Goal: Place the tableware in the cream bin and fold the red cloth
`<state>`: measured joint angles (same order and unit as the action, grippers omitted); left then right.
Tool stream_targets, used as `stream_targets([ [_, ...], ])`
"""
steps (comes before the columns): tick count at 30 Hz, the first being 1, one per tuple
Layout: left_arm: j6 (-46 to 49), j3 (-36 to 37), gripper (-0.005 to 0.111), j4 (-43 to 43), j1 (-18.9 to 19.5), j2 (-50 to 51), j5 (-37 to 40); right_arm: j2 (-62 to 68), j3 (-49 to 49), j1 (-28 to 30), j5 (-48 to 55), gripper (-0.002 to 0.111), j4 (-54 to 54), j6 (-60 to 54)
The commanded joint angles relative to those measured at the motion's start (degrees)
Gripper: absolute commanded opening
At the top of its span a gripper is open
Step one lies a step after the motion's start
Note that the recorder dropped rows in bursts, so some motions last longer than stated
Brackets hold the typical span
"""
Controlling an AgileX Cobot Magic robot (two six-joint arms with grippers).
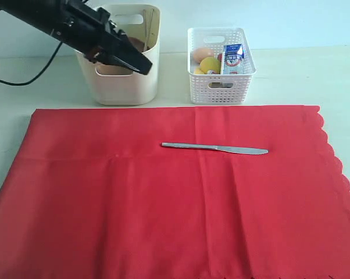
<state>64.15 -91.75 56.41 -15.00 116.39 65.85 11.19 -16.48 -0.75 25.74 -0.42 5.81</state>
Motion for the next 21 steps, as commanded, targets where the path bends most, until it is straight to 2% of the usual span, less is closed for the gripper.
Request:
stream_targets([
  [1,-0.4,-0.4,0.042,-5.2,-5.6,-0.6,-3.6,0.1,0.0,0.2,-0.9,0.0,0.1,-0.3],
  [6,-0.4,-0.4,0.042,-14.5,-11.7,-0.6,-7.9,0.1,0.0,0.2,-0.9,0.0,0.1,-0.3],
  [13,-0.4,-0.4,0.042,-23.8,-18.0,0.4,-13.6,0.1,0.0,0.2,-0.9,0.0,0.1,-0.3],
  [17,-1.0,-0.4,0.042,-33.3,-22.5,2.2,-15.4,0.1,0.0,0.2,-1.1,0.0,0.1,-0.3],
  [21,-3.4,-0.4,0.042,-37.2,-25.5,4.2,-18.4,0.1,0.0,0.2,-1.2,0.0,0.1,-0.3],
])
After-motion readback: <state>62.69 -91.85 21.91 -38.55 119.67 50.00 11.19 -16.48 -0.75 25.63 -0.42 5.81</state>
